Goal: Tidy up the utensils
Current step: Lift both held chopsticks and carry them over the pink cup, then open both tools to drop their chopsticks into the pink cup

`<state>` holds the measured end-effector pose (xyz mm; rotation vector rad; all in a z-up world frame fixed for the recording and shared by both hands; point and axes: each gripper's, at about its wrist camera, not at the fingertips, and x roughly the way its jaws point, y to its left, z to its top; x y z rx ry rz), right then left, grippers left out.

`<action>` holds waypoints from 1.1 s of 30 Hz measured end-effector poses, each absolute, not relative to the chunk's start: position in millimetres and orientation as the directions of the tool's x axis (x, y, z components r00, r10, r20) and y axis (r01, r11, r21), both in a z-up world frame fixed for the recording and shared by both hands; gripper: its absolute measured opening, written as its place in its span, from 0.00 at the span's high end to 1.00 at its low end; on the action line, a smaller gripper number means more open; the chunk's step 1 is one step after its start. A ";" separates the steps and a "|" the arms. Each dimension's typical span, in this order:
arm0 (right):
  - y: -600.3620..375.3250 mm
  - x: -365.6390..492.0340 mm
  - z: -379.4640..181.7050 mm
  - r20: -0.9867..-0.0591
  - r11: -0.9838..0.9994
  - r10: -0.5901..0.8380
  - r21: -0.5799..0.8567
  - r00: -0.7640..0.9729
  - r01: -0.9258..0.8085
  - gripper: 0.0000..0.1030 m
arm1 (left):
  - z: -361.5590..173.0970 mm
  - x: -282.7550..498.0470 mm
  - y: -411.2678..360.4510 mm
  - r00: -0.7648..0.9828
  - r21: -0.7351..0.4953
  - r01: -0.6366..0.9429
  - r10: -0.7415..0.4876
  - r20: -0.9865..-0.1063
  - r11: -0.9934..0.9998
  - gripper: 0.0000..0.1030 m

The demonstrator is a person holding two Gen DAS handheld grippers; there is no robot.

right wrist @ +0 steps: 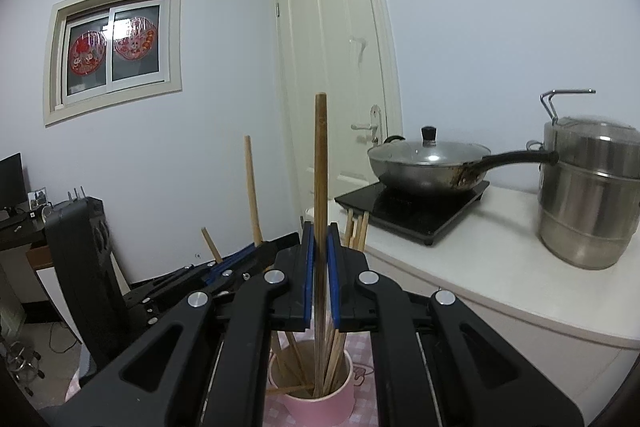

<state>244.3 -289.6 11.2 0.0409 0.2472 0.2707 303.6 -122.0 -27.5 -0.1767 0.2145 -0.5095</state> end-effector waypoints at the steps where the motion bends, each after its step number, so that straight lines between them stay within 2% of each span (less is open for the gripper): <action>1: -289.8 244.0 9.2 -0.240 0.963 0.268 0.073 0.933 -0.258 0.95 | -30.6 304.0 -122.4 0.848 -0.220 0.464 -0.503 -0.169 0.858 0.94; 17: -288.8 246.0 -26.3 -0.327 0.970 0.243 0.084 0.913 -0.228 0.95 | -40.6 302.5 -118.2 0.823 -0.249 0.471 -0.523 -0.221 0.846 0.94; 30: -286.9 238.5 -28.4 -0.343 0.969 0.248 0.097 0.906 -0.228 0.95 | -32.6 291.7 -114.7 0.817 -0.233 0.480 -0.528 -0.233 0.845 0.93; 31: -287.5 237.9 -27.7 -0.343 0.969 0.249 0.099 0.906 -0.228 0.94 | -31.2 290.1 -114.0 0.816 -0.232 0.481 -0.529 -0.232 0.845 0.92; 33: -288.4 237.1 -26.8 -0.343 0.968 0.250 0.102 0.905 -0.229 0.94 | -28.8 287.1 -112.3 0.817 -0.232 0.482 -0.529 -0.231 0.845 0.77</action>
